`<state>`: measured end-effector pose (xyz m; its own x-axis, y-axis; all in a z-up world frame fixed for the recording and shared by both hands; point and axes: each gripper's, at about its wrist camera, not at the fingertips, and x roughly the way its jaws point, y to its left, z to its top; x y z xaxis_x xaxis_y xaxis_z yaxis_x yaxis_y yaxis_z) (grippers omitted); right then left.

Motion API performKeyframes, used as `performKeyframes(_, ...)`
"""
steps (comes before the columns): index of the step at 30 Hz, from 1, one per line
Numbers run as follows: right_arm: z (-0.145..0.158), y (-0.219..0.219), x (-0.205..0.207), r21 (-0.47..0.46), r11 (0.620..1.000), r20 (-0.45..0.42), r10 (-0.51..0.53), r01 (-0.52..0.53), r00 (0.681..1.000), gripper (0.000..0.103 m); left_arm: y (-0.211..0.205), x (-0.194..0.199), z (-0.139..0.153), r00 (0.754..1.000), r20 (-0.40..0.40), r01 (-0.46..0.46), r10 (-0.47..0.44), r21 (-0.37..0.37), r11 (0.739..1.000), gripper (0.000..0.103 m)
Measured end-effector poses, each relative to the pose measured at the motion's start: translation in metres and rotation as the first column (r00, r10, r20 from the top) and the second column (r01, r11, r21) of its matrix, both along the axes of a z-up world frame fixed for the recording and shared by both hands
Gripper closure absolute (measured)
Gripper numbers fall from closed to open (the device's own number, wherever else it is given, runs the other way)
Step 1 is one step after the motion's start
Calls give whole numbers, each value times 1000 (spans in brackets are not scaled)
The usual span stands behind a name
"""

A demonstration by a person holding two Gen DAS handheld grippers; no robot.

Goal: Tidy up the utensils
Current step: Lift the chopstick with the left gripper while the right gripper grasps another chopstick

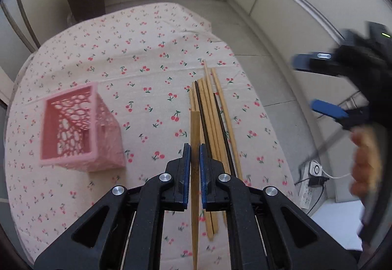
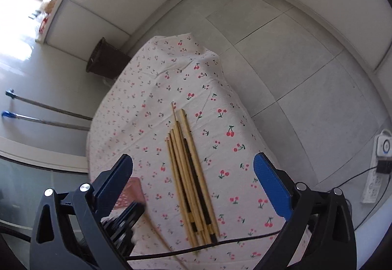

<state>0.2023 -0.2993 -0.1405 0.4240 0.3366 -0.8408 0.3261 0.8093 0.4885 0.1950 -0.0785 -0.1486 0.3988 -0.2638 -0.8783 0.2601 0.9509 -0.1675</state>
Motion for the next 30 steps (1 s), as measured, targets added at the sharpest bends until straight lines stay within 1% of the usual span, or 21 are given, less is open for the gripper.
performKeyframes(2, -13, 11, 17, -74, 997, -16, 7, -8, 1000, 7, 17, -27, 20, 999, 39, 7, -6, -30, 1000, 97)
performKeyframes(3, -20, 18, 26, -104, 994, -25, 15, -18, 1000, 9, 22, -36, 27, 998, 57, 9, -7, -43, 999, 97)
performKeyframes(5, -35, 31, 41, -156, 987, -52, 43, -50, 998, 17, 39, -57, 40, 995, 104, 5, 1, -63, 998, 97)
performKeyframes(6, -42, 39, 49, -188, 979, -68, 63, -75, 996, 24, 46, -64, 44, 992, 124, 6, 3, -70, 997, 97)
performKeyframes(7, -49, 46, 55, -219, 971, -86, 80, -97, 993, 29, 51, -70, 49, 990, 142, 4, 7, -80, 997, 97)
performKeyframes(8, -54, 52, 61, -240, 964, -98, 93, -114, 991, 31, 56, -73, 52, 988, 154, 0, 14, -92, 996, 97)
performKeyframes(9, -58, 56, 65, -251, 960, -106, 98, -122, 990, 34, 60, -77, 56, 987, 161, -4, 21, -103, 995, 97)
performKeyframes(11, -65, 61, 71, -268, 956, -118, 90, -119, 989, 36, 68, -82, 62, 985, 169, -7, 27, -118, 993, 97)
performKeyframes(14, -71, 63, 78, -289, 950, -130, 88, -123, 988, 44, 77, -88, 70, 984, 175, -3, 27, -137, 991, 97)
performKeyframes(16, -78, 65, 82, -302, 946, -142, 82, -122, 986, 47, 83, -101, 80, 984, 175, 0, 26, -149, 989, 97)
performKeyframes(18, -86, 70, 86, -308, 942, -157, 86, -131, 984, 50, 85, -107, 82, 985, 171, 9, 19, -160, 987, 96)
performKeyframes(21, -88, 80, 90, -370, 917, -148, 100, -149, 984, 52, 87, -109, 82, 985, 170, 8, 22, -171, 985, 96)
performKeyframes(23, -88, 89, 92, -413, 895, -137, 119, -166, 983, 61, 89, -110, 84, 984, 174, 2, 28, -175, 985, 96)
performKeyframes(25, -89, 98, 92, -478, 859, -124, 140, -183, 982, 73, 91, -111, 85, 984, 177, -4, 35, -173, 985, 96)
performKeyframes(26, -89, 100, 92, -479, 857, -117, 151, -189, 981, 81, 92, -111, 85, 983, 179, -8, 39, -172, 985, 96)
performKeyframes(27, -88, 101, 92, -470, 861, -113, 159, -194, 981, 95, 93, -111, 85, 983, 182, -9, 40, -170, 985, 96)
performKeyframes(28, -88, 99, 90, -464, 865, -114, 154, -190, 981, 95, 94, -111, 86, 982, 186, -12, 44, -168, 986, 96)
performKeyframes(30, -82, 93, 84, -440, 883, -73, 149, -166, 986, 95, 96, -115, 90, 979, 198, -17, 51, -167, 986, 96)
